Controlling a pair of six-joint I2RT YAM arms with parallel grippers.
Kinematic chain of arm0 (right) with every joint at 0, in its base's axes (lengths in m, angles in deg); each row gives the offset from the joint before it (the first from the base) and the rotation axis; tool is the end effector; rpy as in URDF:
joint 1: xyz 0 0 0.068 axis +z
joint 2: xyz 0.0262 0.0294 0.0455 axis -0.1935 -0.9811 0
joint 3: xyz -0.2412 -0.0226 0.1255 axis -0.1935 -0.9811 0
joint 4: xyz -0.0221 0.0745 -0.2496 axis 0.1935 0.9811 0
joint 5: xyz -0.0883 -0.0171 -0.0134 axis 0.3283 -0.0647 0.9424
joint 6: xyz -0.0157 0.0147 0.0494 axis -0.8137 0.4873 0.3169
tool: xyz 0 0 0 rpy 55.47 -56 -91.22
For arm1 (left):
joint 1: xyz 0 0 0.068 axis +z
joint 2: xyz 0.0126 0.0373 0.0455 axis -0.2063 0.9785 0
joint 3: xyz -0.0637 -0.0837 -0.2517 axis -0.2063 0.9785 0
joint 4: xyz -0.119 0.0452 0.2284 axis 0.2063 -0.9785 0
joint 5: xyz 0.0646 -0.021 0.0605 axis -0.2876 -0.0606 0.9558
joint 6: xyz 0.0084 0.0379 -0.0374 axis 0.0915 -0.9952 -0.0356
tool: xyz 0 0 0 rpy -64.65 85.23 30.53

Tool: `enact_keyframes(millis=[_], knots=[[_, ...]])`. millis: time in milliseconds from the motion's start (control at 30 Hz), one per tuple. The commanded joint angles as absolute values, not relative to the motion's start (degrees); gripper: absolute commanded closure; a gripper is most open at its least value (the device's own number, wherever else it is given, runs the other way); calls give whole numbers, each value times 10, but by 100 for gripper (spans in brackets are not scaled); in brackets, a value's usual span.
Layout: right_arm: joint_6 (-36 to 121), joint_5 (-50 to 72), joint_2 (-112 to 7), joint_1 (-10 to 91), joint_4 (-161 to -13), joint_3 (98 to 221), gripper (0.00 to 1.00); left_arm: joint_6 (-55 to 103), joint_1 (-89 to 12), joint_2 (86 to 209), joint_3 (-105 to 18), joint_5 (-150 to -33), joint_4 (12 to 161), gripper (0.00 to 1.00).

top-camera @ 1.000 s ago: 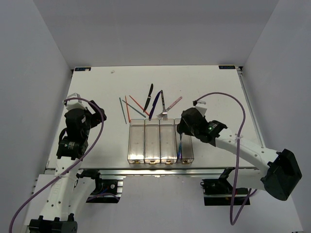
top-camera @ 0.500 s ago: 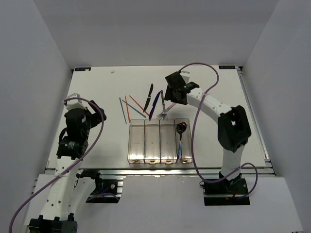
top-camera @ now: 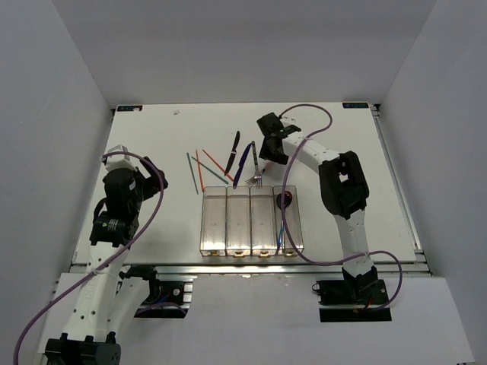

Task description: Sort the eating utensils into containers

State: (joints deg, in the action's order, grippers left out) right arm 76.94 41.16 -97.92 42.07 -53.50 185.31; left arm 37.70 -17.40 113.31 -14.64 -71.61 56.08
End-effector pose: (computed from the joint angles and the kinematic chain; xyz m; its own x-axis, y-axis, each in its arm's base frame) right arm 0.4185 0.2348 0.1875 -0.7510 0.2624 -0.6059 0.2560 0.9616 0.0991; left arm 0.1606 -0.0083 0.3108 -0.3525 -0.3828 -0.8539 -0.2577 0.9169 -0.3047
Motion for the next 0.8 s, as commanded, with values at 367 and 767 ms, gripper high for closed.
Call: enact_keyframes(millis=[367, 767], knots=[[632, 380, -1045, 455, -523, 1980, 41, 371, -182, 1123, -142, -730, 568, 2], [598, 339, -1091, 456, -510, 2016, 51, 370, -182, 1121, -142, -732, 569, 2]])
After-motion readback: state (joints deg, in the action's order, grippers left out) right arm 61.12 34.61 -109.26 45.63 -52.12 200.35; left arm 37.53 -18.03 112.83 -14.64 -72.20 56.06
